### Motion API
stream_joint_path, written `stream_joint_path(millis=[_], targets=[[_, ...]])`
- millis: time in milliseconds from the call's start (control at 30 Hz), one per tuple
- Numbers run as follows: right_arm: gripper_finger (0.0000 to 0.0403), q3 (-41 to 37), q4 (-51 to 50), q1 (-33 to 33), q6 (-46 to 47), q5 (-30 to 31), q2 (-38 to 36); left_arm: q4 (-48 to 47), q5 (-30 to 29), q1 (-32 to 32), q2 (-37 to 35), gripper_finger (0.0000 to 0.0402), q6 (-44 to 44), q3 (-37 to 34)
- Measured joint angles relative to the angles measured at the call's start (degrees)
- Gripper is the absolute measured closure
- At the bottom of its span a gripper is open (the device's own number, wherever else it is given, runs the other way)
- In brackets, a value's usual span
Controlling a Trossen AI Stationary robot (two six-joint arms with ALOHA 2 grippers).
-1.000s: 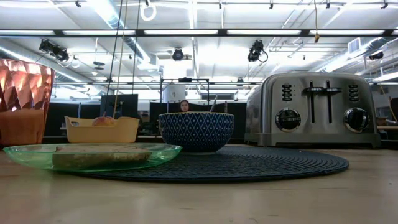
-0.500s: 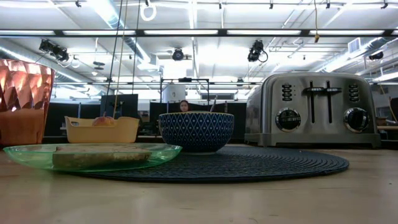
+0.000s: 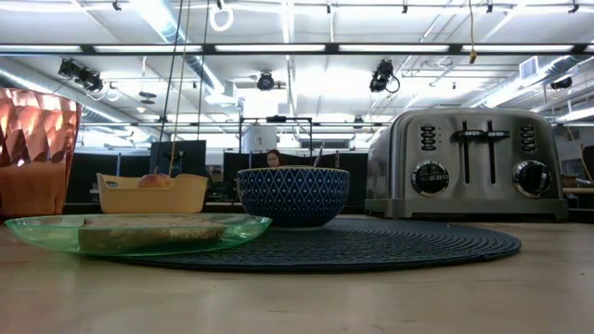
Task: Arrange a breakfast setting
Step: Pour the cereal in the yellow bowl on the dark blue table mat
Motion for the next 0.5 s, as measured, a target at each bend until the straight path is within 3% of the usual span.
stream_joint_path(millis=[233,500], targets=[[0.027,0.0,0.1,-0.5,0.0,-0.7,0.0,0.2,0.3,1.1,-0.6,0.0394,2.0,0.0],[0.027,0.0,0.1,-1.0,0.2,-2.3,0.0,0.1,0.4,5.6,-0.6,0.0395,14.1,0.0]])
